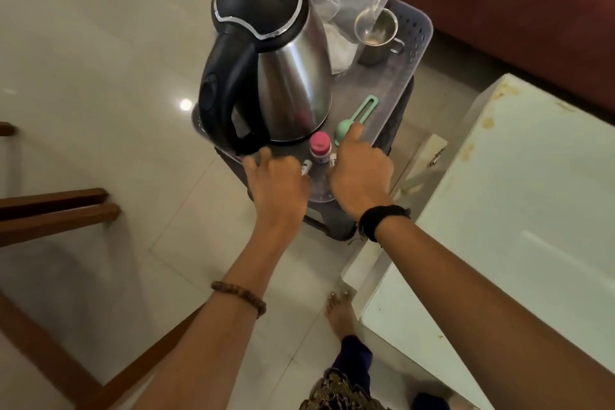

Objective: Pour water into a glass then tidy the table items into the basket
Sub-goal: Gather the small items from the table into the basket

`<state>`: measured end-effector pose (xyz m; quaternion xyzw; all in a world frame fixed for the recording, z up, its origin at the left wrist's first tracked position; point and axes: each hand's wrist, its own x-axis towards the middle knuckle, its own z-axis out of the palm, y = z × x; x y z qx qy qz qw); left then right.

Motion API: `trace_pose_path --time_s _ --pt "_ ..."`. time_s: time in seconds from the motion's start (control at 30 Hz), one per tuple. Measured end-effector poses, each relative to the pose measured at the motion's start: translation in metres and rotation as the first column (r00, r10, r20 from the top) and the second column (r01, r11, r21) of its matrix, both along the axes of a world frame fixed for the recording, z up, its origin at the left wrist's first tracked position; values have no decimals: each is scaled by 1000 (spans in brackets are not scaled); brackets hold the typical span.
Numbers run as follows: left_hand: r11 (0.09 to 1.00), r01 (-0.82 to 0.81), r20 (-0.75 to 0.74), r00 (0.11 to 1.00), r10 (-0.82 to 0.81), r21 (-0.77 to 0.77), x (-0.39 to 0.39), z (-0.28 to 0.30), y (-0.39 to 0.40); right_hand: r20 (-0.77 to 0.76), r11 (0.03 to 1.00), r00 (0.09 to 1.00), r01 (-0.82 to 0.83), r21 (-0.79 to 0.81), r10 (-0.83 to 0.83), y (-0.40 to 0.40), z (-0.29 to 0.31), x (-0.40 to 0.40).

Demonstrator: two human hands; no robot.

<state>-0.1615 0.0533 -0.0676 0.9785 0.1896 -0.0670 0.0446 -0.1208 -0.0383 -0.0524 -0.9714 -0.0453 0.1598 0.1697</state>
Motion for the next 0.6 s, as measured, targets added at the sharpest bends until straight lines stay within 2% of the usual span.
trace_pose_path --time_s 0.13,0.33,0.4,0.43,0.47,0.53,0.6 --pt "1000 -28 -45 999 28 -9 6 -8 -5 53 991 998 -35 -128 42 7 -5 5" --pt "999 -48 -78 996 49 13 6 -11 -5 78 978 984 -146 -147 159 -2 -5 4" --pt "999 -53 -59 997 53 -7 5 -9 -5 63 990 988 -141 0 141 -11 -6 4" --pt "998 -55 -30 998 54 -35 3 -6 -7 20 984 994 -108 139 106 -18 -5 4" --pt "997 -51 12 999 52 -66 0 -3 -10 -47 953 997 -51 300 68 -25 -4 2" --pt "993 -11 140 990 27 -116 -11 6 -23 -114 826 993 84 557 -24 -42 -2 -7" --pt "977 39 272 962 20 -210 -27 16 -45 -94 730 987 160 664 -131 -63 -1 -21"
